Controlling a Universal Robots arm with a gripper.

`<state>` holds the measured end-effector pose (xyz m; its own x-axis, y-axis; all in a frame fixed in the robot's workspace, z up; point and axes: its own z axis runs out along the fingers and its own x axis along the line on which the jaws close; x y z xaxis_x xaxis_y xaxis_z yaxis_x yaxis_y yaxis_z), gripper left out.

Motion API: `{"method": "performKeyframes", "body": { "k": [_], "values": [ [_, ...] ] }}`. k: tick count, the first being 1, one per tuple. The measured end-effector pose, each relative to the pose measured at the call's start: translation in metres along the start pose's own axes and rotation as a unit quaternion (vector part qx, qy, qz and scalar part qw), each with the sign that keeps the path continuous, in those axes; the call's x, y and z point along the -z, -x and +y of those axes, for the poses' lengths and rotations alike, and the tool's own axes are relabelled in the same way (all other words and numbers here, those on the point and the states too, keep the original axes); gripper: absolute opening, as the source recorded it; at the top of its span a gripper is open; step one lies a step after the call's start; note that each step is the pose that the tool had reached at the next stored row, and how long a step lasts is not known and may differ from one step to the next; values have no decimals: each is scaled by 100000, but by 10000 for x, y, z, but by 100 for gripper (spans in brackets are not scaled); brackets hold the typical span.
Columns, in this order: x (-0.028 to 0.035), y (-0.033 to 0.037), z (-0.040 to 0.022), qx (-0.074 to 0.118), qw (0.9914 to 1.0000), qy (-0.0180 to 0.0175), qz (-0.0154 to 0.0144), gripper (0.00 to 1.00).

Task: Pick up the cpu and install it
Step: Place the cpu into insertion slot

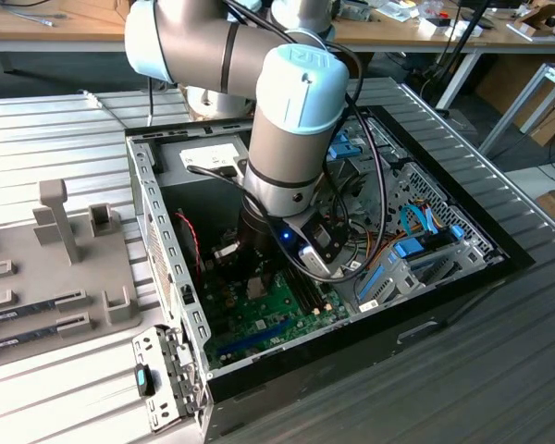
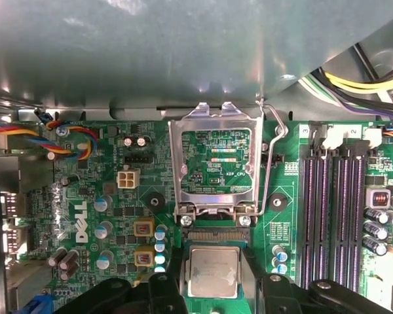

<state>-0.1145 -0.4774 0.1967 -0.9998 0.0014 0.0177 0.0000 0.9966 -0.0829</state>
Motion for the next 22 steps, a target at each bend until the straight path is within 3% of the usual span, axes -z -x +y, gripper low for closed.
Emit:
{"method": "performKeyframes", "body": {
  "k": [3, 5, 7, 9, 11, 22],
  "values": [
    [-4, 0, 0, 10, 99999, 416, -2, 44],
    [-5, 0, 1, 17, 99994, 1056, -16, 44],
    [4, 0, 0, 12, 99994, 1085, -65, 44],
    [80, -1, -5, 7, 99994, 1107, -162, 44],
    [112, -2, -9, 7, 99994, 1081, -166, 44],
    [101, -3, -8, 1047, 99989, 1067, -219, 44]
  ]
}}
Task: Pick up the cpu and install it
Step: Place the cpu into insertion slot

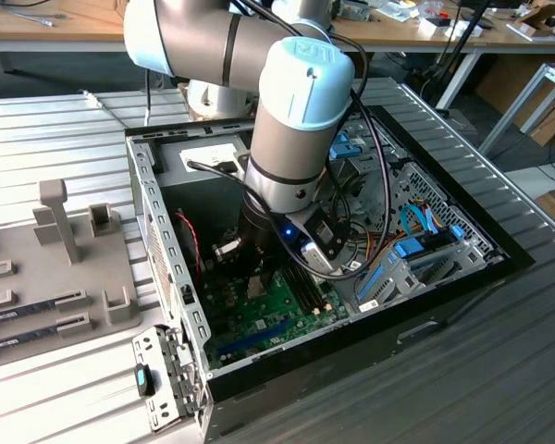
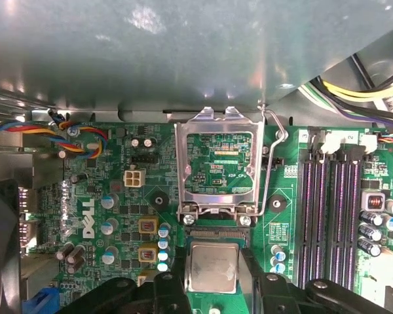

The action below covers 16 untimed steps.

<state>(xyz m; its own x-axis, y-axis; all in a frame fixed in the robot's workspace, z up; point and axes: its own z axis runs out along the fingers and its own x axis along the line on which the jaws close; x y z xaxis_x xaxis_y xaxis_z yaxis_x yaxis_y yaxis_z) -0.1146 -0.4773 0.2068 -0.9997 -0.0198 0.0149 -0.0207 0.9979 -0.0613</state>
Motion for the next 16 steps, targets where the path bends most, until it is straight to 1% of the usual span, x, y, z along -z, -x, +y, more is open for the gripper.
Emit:
{"method": "performKeyframes", "body": {
  "k": [3, 7, 16],
  "values": [
    [-7, -11, 0, -148, 100000, -5, 7, 44],
    [-32, -11, 0, -971, 99995, 3, 70, 44],
    [-55, 3, -8, -976, 99995, 5, 80, 44]
  ]
}}
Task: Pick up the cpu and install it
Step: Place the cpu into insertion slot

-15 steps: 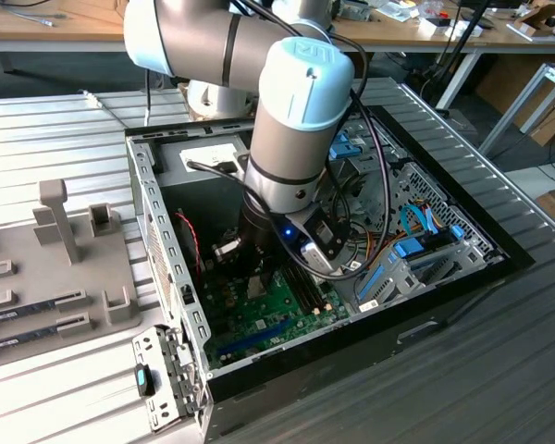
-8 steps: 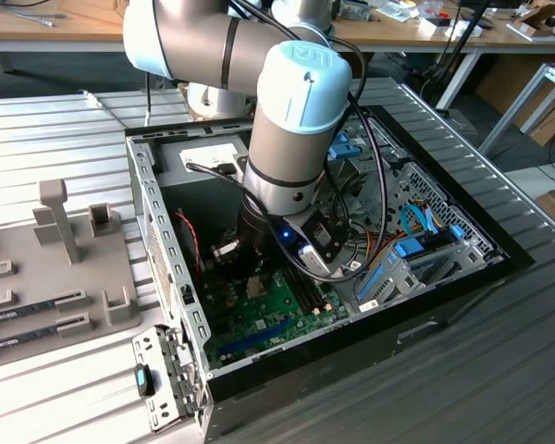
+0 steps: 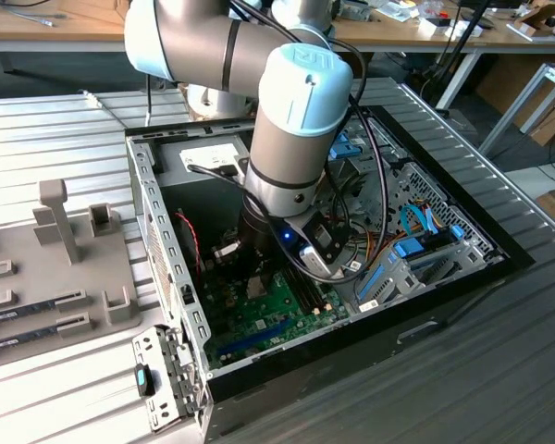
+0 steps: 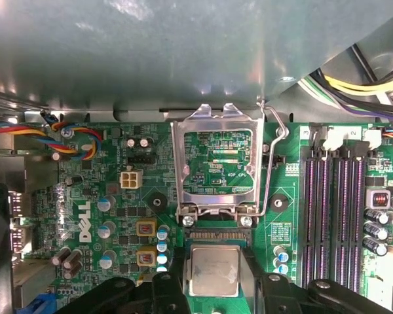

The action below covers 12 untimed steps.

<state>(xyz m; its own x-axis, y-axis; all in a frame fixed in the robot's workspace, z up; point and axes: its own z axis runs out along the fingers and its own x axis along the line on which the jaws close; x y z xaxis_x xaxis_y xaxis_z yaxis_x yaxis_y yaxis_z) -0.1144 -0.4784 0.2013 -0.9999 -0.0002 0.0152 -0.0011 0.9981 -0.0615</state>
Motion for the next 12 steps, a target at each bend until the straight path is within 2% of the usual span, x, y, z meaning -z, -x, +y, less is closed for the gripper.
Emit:
{"method": "performKeyframes", "body": {
  "k": [4, 6, 9, 11, 12],
  "values": [
    [-2, 0, -2, 5, 100000, 113, 6, 44],
    [-3, 0, -1, 8, 99998, 552, -3, 43],
    [-3, 0, 0, 18, 99995, 961, 1, 42],
    [-2, 0, 1, 21, 99990, 1433, 2, 42],
    [-2, 0, 2, 20, 99988, 1562, -4, 42]
  ]
}}
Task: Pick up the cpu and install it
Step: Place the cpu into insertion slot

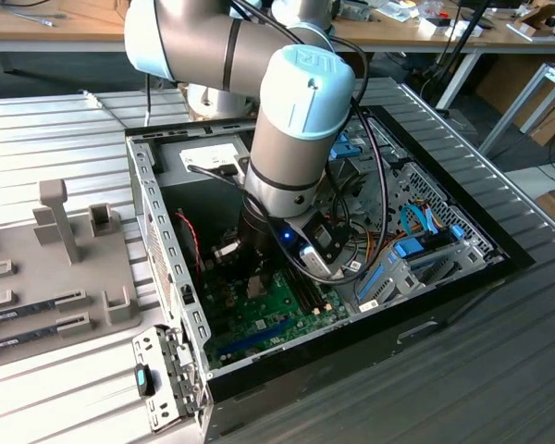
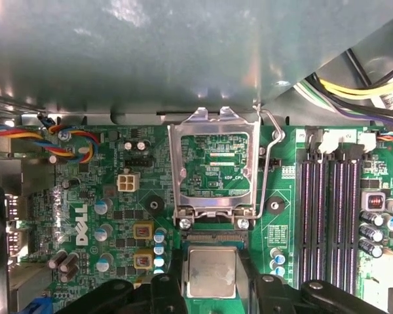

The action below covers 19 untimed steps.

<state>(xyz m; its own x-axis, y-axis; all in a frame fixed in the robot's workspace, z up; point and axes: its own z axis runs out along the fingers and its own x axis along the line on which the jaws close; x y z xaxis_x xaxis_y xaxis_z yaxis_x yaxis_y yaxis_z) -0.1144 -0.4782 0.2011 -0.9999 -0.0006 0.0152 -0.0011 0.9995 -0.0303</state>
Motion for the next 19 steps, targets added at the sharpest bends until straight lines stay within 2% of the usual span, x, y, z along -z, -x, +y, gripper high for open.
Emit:
{"method": "performKeyframes", "body": {
  "k": [4, 8, 12, 13, 15, 16, 19],
  "values": [
    [11, 1, 1, 7, 100000, 153, -51, 42],
    [56, 0, -1, 35, 100000, 134, -128, 42],
    [62, -1, -2, 252, 100000, 113, -138, 42],
    [62, 0, -2, 396, 99999, -49, -145, 42],
    [61, 0, -3, 469, 99996, -688, -146, 42],
    [61, 1, -3, 471, 99995, -824, -143, 42],
    [53, 8, -3, 467, 99995, -829, -91, 42]
  ]
}}
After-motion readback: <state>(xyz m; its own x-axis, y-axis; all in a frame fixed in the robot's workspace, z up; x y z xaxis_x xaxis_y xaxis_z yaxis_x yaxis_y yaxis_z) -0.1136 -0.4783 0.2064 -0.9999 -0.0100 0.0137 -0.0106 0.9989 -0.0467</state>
